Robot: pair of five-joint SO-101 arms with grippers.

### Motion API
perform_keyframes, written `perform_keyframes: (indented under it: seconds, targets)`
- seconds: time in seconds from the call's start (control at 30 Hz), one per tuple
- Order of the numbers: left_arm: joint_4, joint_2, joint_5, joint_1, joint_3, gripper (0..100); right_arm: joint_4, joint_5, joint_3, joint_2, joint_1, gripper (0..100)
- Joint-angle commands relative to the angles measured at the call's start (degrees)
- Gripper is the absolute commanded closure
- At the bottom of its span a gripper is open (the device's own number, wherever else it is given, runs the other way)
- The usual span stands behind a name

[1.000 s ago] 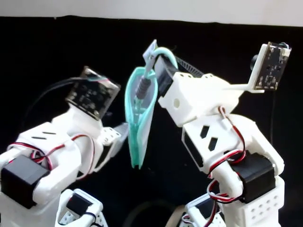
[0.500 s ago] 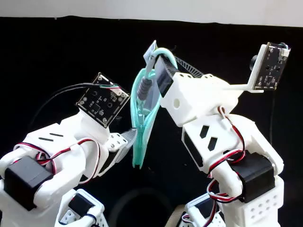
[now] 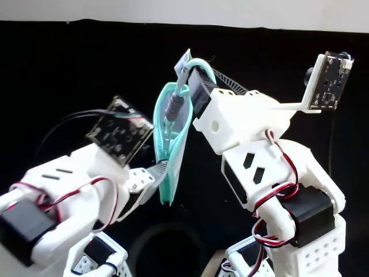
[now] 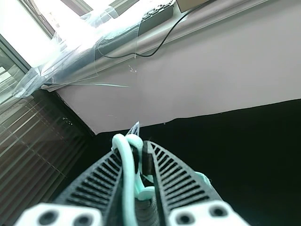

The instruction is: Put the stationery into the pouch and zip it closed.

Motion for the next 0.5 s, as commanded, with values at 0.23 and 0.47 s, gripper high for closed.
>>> perform_keyframes:
  seconds: [0.23, 0.47]
  targets:
    - [-0.09, 0.04, 3.34, -0.57, 0.04, 78, -1.27, -0.44, -2.07, 0.04, 0.66, 99.1]
    - [-0.09, 0.04, 5.27, -0.84, 0.22, 77, -1.27, -0.44, -2.07, 0.04, 0.66, 99.1]
